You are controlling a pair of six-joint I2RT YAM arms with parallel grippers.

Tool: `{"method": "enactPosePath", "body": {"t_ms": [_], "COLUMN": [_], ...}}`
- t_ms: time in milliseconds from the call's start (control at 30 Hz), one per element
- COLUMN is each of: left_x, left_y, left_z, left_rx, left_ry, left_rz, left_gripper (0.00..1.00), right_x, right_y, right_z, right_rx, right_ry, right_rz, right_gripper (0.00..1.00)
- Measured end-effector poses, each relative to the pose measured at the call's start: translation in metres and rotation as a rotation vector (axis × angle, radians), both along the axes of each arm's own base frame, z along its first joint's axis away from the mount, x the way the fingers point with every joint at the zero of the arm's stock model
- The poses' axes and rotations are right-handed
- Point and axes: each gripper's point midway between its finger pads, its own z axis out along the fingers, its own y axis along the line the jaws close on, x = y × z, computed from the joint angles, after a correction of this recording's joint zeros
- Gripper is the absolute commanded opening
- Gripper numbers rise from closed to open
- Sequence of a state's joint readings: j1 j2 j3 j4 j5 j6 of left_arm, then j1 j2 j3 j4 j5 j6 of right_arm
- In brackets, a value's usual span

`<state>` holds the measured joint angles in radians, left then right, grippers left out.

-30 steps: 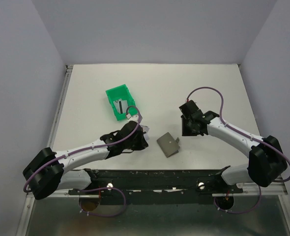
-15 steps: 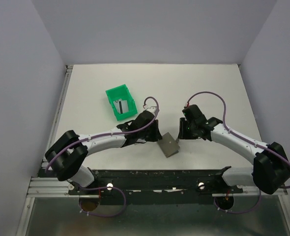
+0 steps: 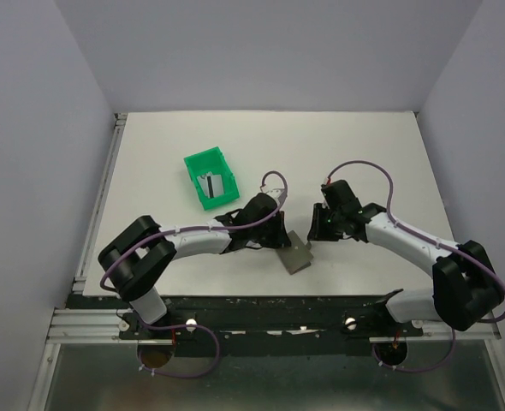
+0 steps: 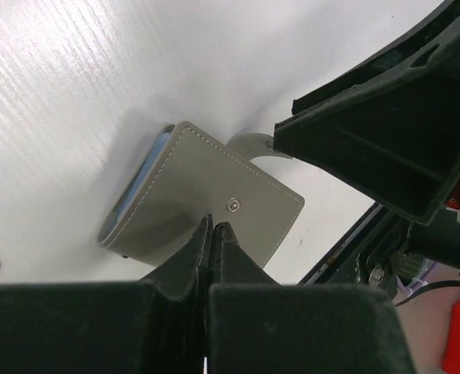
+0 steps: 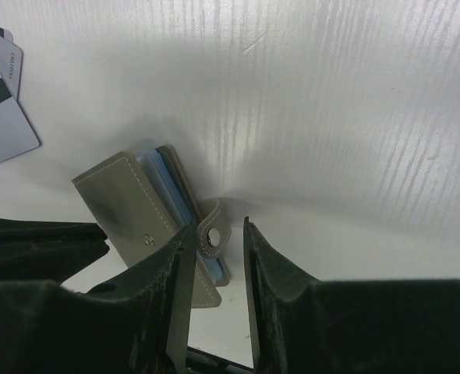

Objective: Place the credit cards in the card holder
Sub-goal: Close the card holder at the center of the board.

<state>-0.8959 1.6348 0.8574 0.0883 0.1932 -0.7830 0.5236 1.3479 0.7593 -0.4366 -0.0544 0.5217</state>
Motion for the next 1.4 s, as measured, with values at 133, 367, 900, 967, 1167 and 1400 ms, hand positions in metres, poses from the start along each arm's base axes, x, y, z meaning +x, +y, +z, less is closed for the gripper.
{"method": "enactPosePath", "body": {"t_ms": [133, 367, 900, 967, 1167, 1400], "left_x": [-0.001, -0.012, -0.014, -0.014, -0.014, -0.014], "left_y": [-0.002, 0.003, 0.003, 0.003, 0.002, 0.002], "left_z": [-0.008, -0.028, -0.031, -0.031, -0.032, -0.032], "left_rx": [0.006, 0.033, 0.017, 0.015, 0.012, 0.012], "left_ry": [0.014, 0.051, 0.052, 0.053, 0.056, 0.056], "left_rz": [-0.004, -0.021, -0.021, -0.02, -0.018, -0.018], "left_gripper": [0.0, 0.0, 0.0, 0.0, 0.0, 0.0], "right_x": [-0.001, -0.001, 0.001, 0.005, 0.014, 0.01], "right_y": [0.003, 0.004, -0.015, -0.016, -0.026, -0.02], "right_z": [-0.002, -0.002, 0.014, 0.026, 0.019, 0.004], "right_rx": [0.015, 0.025, 0.03, 0.052, 0.03, 0.038], "right_ry": [0.002, 0.003, -0.087, -0.131, -0.119, -0.051], "right_rz": [0.008, 0.011, -0.104, -0.121, -0.175, -0.156], "right_gripper": [0.38, 0.38, 0.46, 0.43, 0.14, 0.19]}}
